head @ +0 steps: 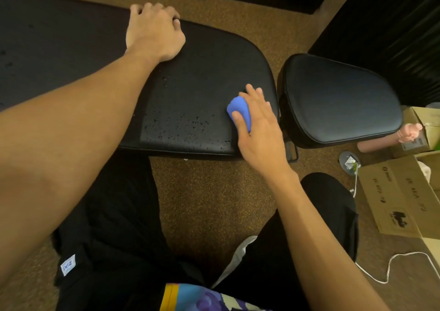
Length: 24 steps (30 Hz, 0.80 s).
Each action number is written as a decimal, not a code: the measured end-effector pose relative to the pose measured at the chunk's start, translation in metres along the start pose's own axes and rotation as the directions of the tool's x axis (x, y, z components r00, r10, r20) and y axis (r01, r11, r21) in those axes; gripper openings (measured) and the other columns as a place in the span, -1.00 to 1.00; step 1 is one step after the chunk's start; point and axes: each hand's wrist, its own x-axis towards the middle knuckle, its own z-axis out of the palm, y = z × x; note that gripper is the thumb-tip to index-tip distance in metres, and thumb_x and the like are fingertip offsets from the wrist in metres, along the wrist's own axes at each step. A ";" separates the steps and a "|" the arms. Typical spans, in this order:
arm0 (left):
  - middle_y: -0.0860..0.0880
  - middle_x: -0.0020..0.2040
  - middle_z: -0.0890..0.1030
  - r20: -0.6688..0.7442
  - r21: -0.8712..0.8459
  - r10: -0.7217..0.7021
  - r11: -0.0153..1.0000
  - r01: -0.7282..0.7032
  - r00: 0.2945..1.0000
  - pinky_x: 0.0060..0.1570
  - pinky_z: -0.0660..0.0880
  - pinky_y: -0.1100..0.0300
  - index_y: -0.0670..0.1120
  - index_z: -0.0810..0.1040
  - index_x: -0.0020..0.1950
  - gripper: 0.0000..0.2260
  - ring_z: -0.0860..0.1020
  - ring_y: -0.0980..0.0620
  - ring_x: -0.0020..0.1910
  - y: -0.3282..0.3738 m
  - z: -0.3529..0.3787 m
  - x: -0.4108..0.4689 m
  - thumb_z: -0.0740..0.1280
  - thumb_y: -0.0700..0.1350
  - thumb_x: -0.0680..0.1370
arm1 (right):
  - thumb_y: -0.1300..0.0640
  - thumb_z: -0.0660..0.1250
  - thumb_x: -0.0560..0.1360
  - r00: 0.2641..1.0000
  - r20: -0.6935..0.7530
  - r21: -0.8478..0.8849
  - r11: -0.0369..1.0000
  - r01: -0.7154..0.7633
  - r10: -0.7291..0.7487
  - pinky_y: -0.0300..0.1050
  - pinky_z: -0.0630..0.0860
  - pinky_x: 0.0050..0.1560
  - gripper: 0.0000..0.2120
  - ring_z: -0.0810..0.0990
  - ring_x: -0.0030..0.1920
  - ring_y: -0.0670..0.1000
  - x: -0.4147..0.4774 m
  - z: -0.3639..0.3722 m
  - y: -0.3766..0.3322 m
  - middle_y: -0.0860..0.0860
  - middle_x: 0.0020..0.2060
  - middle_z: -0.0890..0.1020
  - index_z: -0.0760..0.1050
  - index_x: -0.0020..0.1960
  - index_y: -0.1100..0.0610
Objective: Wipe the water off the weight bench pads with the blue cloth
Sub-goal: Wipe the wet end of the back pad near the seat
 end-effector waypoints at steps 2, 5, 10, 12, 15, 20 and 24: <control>-0.27 0.42 0.55 0.007 -0.005 -0.001 1.000 0.001 1.000 0.47 0.23 -0.21 -0.09 0.50 0.53 -0.57 0.45 -0.32 0.42 0.000 0.000 0.001 0.06 0.00 0.75 | -0.04 0.18 0.74 0.985 0.107 0.008 0.991 0.136 -0.136 -0.03 -0.01 0.70 -0.52 0.06 0.69 -0.07 -0.006 0.003 -0.006 -0.05 0.66 0.24 0.30 0.63 0.08; -0.26 0.42 0.56 0.006 -0.018 0.005 1.000 -0.005 1.000 0.47 0.23 -0.22 -0.09 0.51 0.52 -0.57 0.45 -0.32 0.41 0.000 0.001 0.002 0.07 0.00 0.74 | -0.04 0.18 0.75 0.965 0.156 0.016 0.977 0.211 -0.211 0.01 0.02 0.70 -0.52 0.07 0.68 -0.12 -0.014 -0.008 0.014 -0.08 0.66 0.25 0.30 0.63 0.06; -0.26 0.42 0.55 0.010 -0.008 -0.001 1.000 0.001 1.000 0.47 0.23 -0.22 -0.09 0.51 0.53 -0.57 0.45 -0.32 0.42 -0.001 0.000 0.002 0.06 0.00 0.74 | -0.04 0.16 0.75 0.998 -0.055 -0.025 1.000 -0.016 0.015 0.05 0.01 0.70 -0.52 0.05 0.69 -0.04 -0.010 0.008 -0.008 -0.01 0.67 0.24 0.30 0.62 0.10; -0.26 0.42 0.55 0.010 -0.014 -0.003 1.000 0.004 1.000 0.48 0.22 -0.22 -0.09 0.50 0.53 -0.56 0.44 -0.32 0.42 0.000 0.000 0.001 0.06 0.00 0.75 | -0.04 0.16 0.75 0.994 0.029 -0.033 0.993 0.111 -0.110 -0.04 -0.02 0.70 -0.51 0.05 0.69 -0.07 -0.024 0.016 -0.018 -0.03 0.67 0.23 0.28 0.63 0.10; -0.26 0.42 0.55 0.007 -0.016 0.000 1.000 0.000 1.000 0.48 0.22 -0.23 -0.09 0.50 0.53 -0.57 0.45 -0.32 0.42 -0.001 0.000 0.001 0.06 0.00 0.75 | -0.07 0.14 0.75 0.990 0.041 -0.037 0.990 0.134 -0.132 -0.03 0.00 0.69 -0.51 0.08 0.68 -0.09 -0.028 0.006 -0.001 -0.05 0.66 0.25 0.28 0.63 0.07; -0.26 0.41 0.56 0.002 -0.012 0.003 1.000 -0.003 1.000 0.47 0.23 -0.22 -0.09 0.51 0.53 -0.57 0.45 -0.32 0.42 -0.002 0.001 0.001 0.06 0.00 0.75 | -0.05 0.15 0.75 0.993 -0.093 -0.026 0.997 -0.079 0.076 0.05 0.00 0.70 -0.50 0.08 0.69 -0.02 -0.018 0.015 -0.017 0.02 0.66 0.25 0.28 0.63 0.12; -0.25 0.41 0.56 0.002 -0.019 0.007 1.000 -0.007 1.000 0.48 0.23 -0.21 -0.08 0.51 0.52 -0.57 0.45 -0.31 0.42 -0.002 0.001 0.002 0.07 0.00 0.75 | -0.07 0.16 0.75 0.991 0.032 -0.060 0.990 0.131 -0.129 -0.02 0.01 0.69 -0.50 0.09 0.68 -0.08 -0.033 0.015 -0.014 -0.03 0.65 0.28 0.28 0.63 0.09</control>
